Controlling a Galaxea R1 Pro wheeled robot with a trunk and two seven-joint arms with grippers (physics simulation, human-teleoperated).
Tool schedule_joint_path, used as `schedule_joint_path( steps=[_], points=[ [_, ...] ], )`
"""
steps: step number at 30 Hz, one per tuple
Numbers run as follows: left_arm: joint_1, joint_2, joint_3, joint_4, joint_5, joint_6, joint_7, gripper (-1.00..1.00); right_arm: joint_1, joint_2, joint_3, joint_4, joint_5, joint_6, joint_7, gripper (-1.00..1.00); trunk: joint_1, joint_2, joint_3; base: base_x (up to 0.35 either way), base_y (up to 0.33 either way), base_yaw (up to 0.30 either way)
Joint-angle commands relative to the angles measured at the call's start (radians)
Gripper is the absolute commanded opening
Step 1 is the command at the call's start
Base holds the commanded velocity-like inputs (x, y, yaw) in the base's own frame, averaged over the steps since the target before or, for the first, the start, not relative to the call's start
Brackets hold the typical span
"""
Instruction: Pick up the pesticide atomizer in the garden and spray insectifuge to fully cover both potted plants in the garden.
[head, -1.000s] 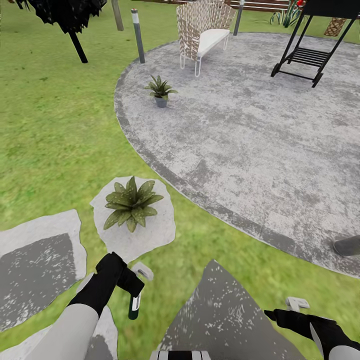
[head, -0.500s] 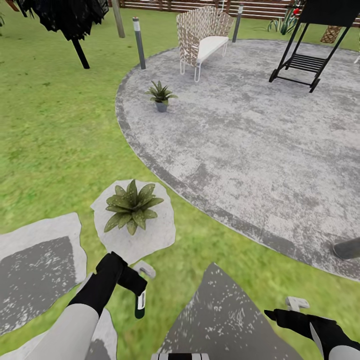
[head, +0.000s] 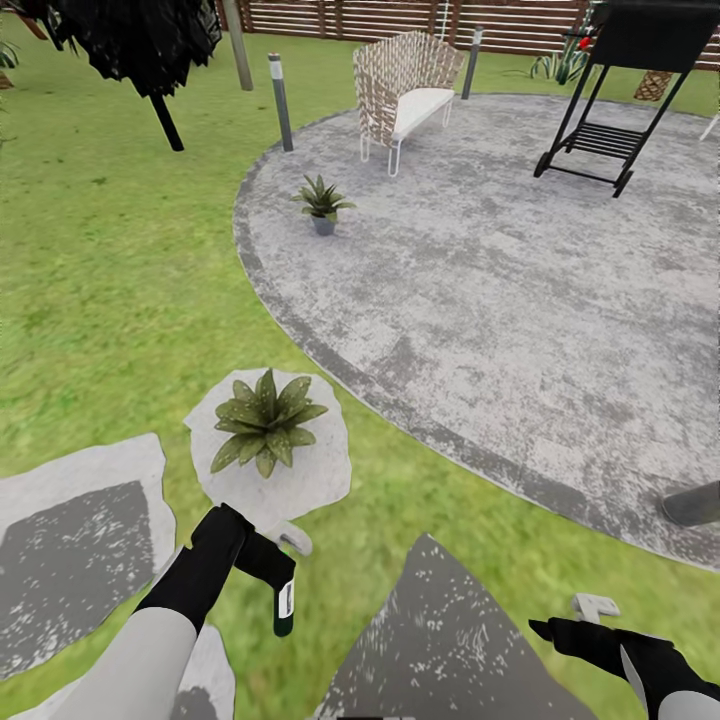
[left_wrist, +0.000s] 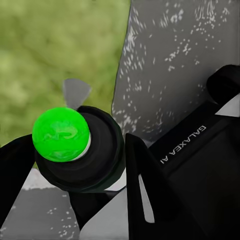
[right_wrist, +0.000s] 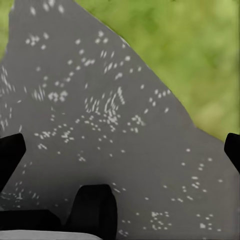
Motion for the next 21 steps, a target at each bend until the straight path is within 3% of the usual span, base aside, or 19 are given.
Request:
schedule_joint_path(
  steps=[1, 21],
  points=[
    [0.0, -0.001, 0.005, -0.001, -0.008, 0.006, -0.009, -1.0, -0.001, 0.001, -0.008, -0.002, 0.006, 0.005, 0.007, 1.0, 0.0, 0.0, 0.001, 0.0, 0.0, 0.0],
    [0.0, -0.007, -0.003, 0.006, -0.002, 0.0, -0.003, -1.0, -0.007, 0.006, -0.004, -0.008, -0.002, 0.01, 0.013, 1.0, 0.0, 0.0, 0.022, 0.0, 0.0, 0.0]
  ],
)
